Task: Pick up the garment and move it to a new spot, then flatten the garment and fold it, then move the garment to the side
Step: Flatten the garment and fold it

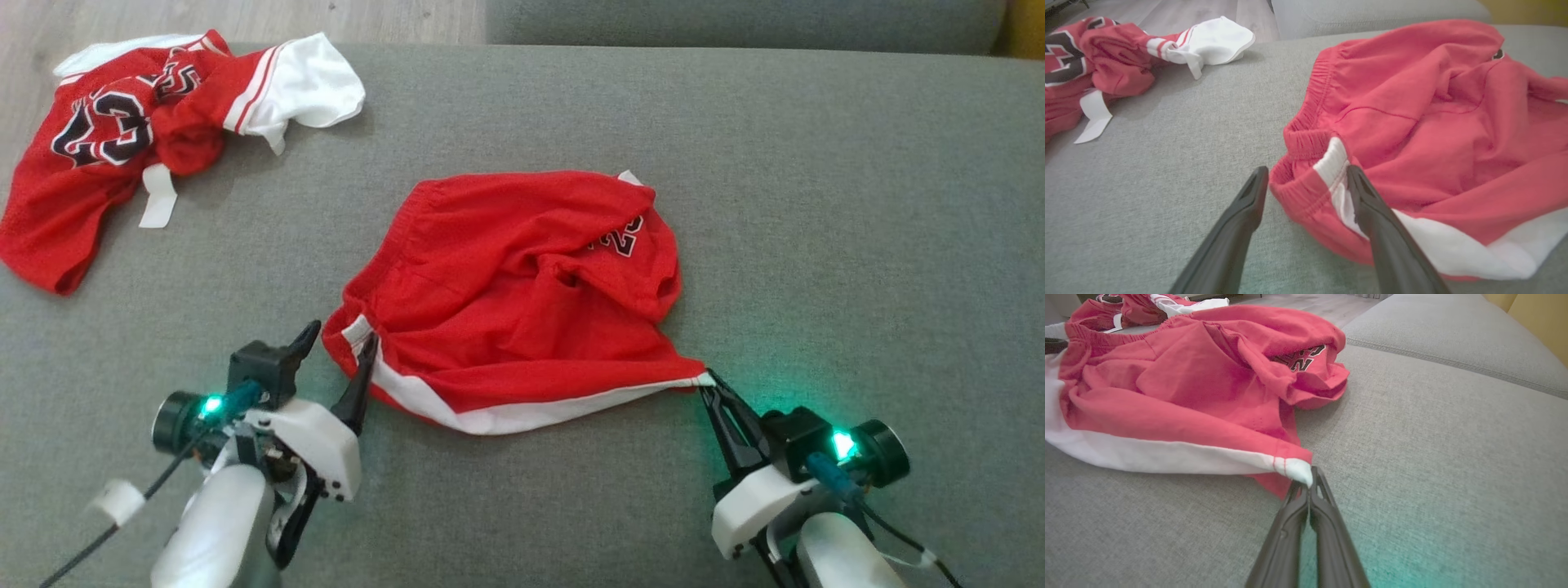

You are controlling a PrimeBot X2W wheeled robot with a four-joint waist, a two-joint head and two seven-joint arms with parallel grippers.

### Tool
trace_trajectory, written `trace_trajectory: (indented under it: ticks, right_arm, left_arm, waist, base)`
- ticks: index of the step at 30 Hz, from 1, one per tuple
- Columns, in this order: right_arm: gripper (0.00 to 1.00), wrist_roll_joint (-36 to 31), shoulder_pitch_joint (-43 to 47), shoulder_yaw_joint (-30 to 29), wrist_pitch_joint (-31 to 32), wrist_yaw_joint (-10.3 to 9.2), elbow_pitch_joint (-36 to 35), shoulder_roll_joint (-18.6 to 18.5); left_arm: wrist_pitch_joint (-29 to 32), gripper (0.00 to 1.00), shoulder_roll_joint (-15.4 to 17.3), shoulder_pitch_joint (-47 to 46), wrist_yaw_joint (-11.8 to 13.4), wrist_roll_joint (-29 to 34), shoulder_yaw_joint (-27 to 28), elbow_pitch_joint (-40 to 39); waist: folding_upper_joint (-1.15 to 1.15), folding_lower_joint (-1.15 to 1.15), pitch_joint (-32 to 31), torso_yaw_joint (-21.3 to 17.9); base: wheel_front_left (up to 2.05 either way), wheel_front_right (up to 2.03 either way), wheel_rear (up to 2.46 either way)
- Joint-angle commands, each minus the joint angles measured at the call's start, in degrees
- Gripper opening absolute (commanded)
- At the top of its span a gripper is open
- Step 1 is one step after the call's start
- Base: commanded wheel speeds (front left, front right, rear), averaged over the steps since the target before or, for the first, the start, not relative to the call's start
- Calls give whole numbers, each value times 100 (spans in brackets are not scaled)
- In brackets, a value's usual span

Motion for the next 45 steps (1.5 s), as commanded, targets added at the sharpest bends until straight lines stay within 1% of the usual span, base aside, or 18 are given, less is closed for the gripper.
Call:
trace_trajectory:
  ticks: [1,5,9,10,11,12,13,15,17,20,24,29,33,36,40,41,45]
  right_arm:
    - [0,3,-144,149,-63,43,-131,-16]
    - [0,43,-172,204,-63,43,-122,-13]
    - [0,54,-183,185,-63,43,-119,-12]
    - [0,53,-186,181,-63,43,-119,-12]
    - [0,51,-190,179,-63,43,-120,-12]
    - [0,48,-194,177,-63,43,-122,-11]
    - [0,47,-199,175,-63,43,-125,-11]
    - [0,48,-210,173,-63,43,-129,-11]
    - [0,59,-222,171,-63,43,-140,-11]
    - [0,96,-221,125,-63,43,-189,-10]
    - [0,227,-207,-9,-63,43,-416,-10]
    - [0,457,-185,-277,-63,43,-1074,-18]
    - [0,595,-201,-387,-63,43,-1686,-153]
    - [0,700,-251,-450,3,43,-2173,-270]
    - [0,834,-334,-530,281,43,-2963,-432]
    - [0,834,-334,-530,281,43,-2963,-432]
    - [0,946,-408,-619,663,43,-3820,-587]
  left_arm:
    - [49,100,205,-234,-26,-1,146,-121]
    - [285,100,346,-295,-57,-33,-82,-194]
    - [497,100,505,-277,-75,-55,-439,-348]
    - [543,90,545,-282,-77,-43,-520,-369]
    - [576,83,581,-291,-78,-31,-594,-393]
    - [606,60,612,-301,-80,-21,-666,-415]
    - [631,45,641,-314,-80,-10,-739,-435]
    - [650,19,679,-329,-82,-31,-831,-461]
    - [639,0,704,-339,-82,-76,-884,-491]
    - [488,0,706,-318,-83,-190,-849,-626]
    - [155,0,673,-159,-3,-443,-618,-982]
    - [-163,0,583,42,72,-893,-260,-1624]
    - [-254,0,488,95,85,-1328,33,-2273]
    - [-171,0,490,80,84,-1580,183,-2797]
    - [107,0,545,-36,121,-1844,329,-3532]
    - [107,0,545,-36,121,-1844,329,-3532]
    - [596,0,575,-311,258,-2119,442,-4279]
  waist:
    - [0,0,8,-12]
    - [0,0,56,-36]
    - [0,0,94,-31]
    - [0,0,100,-31]
    - [0,0,106,-31]
    - [0,0,111,-31]
    - [0,0,114,-32]
    - [0,0,118,-39]
    - [0,0,112,-52]
    - [0,0,82,-66]
    - [0,0,1,-83]
    - [0,0,-203,-70]
    - [0,0,-469,-82]
    - [0,0,-684,-122]
    - [0,0,-931,-194]
    - [0,0,-931,-194]
    - [0,0,-1048,-270]
  base:
    - [0,0,0]
    - [0,0,0]
    - [0,0,0]
    - [0,0,0]
    - [0,0,0]
    - [0,0,0]
    - [0,0,0]
    - [0,0,0]
    - [0,0,0]
    - [0,0,0]
    - [0,0,0]
    - [0,0,0]
    - [0,0,0]
    - [0,0,0]
    - [0,0,0]
    - [0,0,0]
    - [0,0,0]
